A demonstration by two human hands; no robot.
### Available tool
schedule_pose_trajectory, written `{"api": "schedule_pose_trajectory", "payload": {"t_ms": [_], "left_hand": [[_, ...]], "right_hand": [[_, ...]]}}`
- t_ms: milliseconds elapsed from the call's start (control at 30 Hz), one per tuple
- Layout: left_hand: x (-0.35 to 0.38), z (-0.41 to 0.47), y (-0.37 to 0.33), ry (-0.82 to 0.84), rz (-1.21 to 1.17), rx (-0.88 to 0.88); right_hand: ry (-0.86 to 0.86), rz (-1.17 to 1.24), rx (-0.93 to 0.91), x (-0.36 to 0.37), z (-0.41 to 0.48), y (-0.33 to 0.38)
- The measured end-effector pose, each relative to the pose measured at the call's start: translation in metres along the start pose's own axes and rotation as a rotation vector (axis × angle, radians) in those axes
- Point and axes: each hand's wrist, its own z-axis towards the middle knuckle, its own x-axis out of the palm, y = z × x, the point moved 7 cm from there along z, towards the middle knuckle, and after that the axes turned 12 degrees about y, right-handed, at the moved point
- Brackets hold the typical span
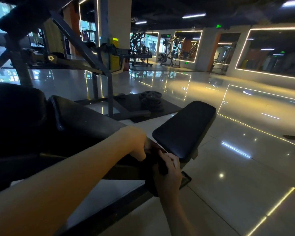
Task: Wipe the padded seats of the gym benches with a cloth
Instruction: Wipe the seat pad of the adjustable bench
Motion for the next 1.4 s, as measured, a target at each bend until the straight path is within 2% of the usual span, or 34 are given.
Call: {"api": "schedule_pose_trajectory", "payload": {"t_ms": [167, 200, 233, 300, 367, 433, 533, 667, 767, 900, 967, 1133, 1233, 1300, 1367, 1400], "left_hand": [[0.003, 0.000, -0.002, -0.021, -0.003, 0.011], [0.004, -0.001, -0.002, -0.030, 0.001, 0.011], [0.005, -0.001, -0.002, -0.037, 0.007, 0.013], [0.006, 0.000, -0.001, -0.047, 0.003, 0.017], [0.007, 0.001, -0.001, -0.055, -0.016, 0.020], [0.007, 0.001, -0.001, -0.060, -0.045, 0.021], [0.007, 0.002, -0.002, -0.053, -0.064, 0.031], [0.006, 0.002, -0.001, -0.058, -0.062, 0.026], [0.005, 0.007, -0.005, -0.043, 0.016, 0.019], [0.004, 0.024, -0.018, -0.056, 0.121, 0.012], [0.007, 0.036, -0.028, -0.046, 0.145, -0.013], [0.007, 0.053, -0.045, -0.017, 0.185, -0.053], [0.011, 0.053, -0.048, -0.017, 0.191, -0.059], [0.013, 0.052, -0.049, -0.022, 0.216, -0.063], [0.013, 0.052, -0.049, -0.035, 0.215, -0.055], [0.013, 0.052, -0.050, -0.042, 0.207, -0.043]], "right_hand": [[-0.019, 0.268, 0.540, 0.004, -0.011, -0.084], [-0.044, 0.315, 0.603, 0.004, -0.014, -0.089], [-0.073, 0.346, 0.622, 0.005, -0.016, -0.088], [-0.090, 0.347, 0.540, 0.009, -0.017, -0.073], [-0.078, 0.270, 0.433, 0.012, -0.021, -0.062], [-0.114, 0.203, 0.412, 0.012, -0.025, -0.071], [-0.225, 0.243, 0.487, 0.014, -0.027, -0.086], [-0.386, 0.394, 0.795, 0.026, -0.040, -0.130], [-0.360, 0.393, 0.929, 0.027, -0.043, -0.158], [-0.325, 0.419, 0.964, 0.030, -0.044, -0.167], [-0.329, 0.445, 0.882, 0.027, -0.042, -0.152], [-0.210, 0.351, 0.471, 0.027, -0.025, -0.079], [-0.235, 0.269, 0.403, 0.026, -0.025, -0.084], [-0.291, 0.310, 0.544, 0.025, -0.031, -0.116], [-0.358, 0.419, 0.863, 0.029, -0.051, -0.159], [-0.323, 0.457, 0.971, 0.034, -0.059, -0.176]]}}
